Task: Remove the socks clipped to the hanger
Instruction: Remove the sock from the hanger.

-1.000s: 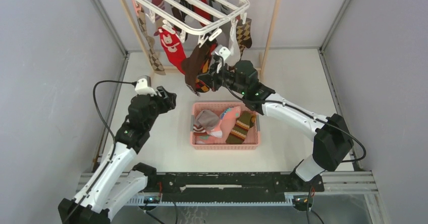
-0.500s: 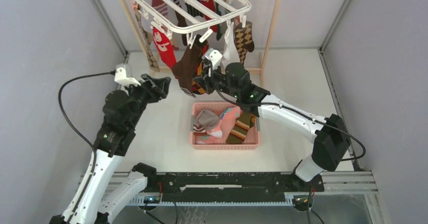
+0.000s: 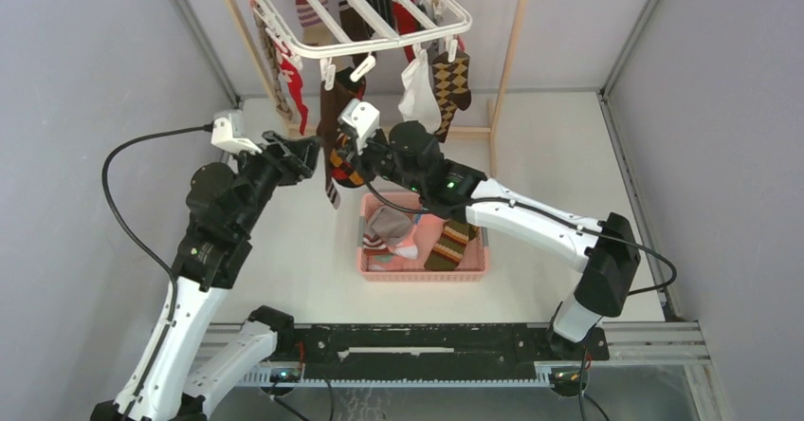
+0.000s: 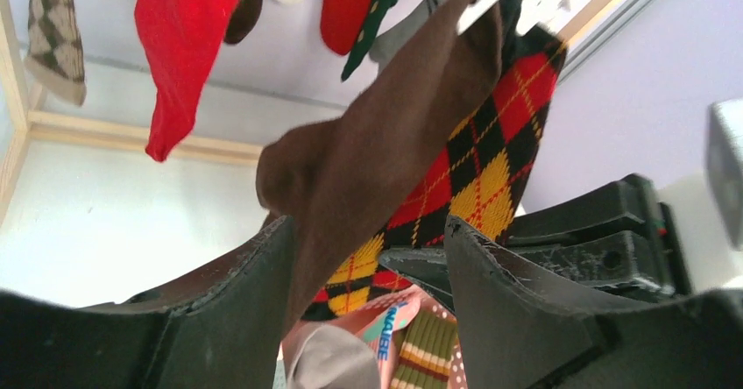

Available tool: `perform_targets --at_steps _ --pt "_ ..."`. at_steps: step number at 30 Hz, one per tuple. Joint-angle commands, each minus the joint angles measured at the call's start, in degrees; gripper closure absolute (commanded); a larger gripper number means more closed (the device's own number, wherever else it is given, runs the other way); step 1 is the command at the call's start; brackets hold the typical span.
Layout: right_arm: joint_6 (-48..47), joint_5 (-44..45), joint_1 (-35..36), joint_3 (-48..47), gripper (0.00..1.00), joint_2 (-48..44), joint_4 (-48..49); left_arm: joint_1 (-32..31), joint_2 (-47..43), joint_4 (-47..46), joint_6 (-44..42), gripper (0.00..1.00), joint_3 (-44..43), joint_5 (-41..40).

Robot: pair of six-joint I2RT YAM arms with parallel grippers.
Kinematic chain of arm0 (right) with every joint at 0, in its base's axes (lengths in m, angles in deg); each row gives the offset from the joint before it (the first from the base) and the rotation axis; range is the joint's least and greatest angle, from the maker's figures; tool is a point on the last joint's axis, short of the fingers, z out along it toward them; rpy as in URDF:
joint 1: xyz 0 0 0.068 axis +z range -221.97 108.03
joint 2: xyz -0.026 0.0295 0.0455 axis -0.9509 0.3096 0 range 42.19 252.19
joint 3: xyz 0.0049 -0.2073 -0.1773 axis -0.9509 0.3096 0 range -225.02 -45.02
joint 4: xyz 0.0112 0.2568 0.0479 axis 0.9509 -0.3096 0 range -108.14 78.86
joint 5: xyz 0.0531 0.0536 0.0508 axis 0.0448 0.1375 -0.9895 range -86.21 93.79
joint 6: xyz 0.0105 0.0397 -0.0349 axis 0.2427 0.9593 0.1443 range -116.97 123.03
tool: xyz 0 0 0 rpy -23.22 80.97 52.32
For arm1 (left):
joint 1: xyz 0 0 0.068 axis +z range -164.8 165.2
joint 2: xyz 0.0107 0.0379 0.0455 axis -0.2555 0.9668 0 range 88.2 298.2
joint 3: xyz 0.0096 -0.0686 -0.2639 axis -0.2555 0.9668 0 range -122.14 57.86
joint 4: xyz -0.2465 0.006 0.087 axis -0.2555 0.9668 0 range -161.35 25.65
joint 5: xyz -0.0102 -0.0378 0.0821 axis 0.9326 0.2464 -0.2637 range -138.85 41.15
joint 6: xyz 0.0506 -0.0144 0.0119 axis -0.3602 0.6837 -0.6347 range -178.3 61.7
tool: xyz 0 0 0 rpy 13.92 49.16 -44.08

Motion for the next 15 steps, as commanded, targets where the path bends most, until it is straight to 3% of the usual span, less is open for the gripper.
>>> perform_targets --at_steps 1,15 --pt "-4.3 3.9 2.1 -4.9 1.00 2.2 -5.3 0.2 -0.7 -2.5 0.4 0.33 5.2 0.3" --pt "2.4 -5.9 -1.3 -3.0 1.00 -0.5 -6.7 0.2 -4.5 -9.8 1.8 0.31 18.5 3.3"
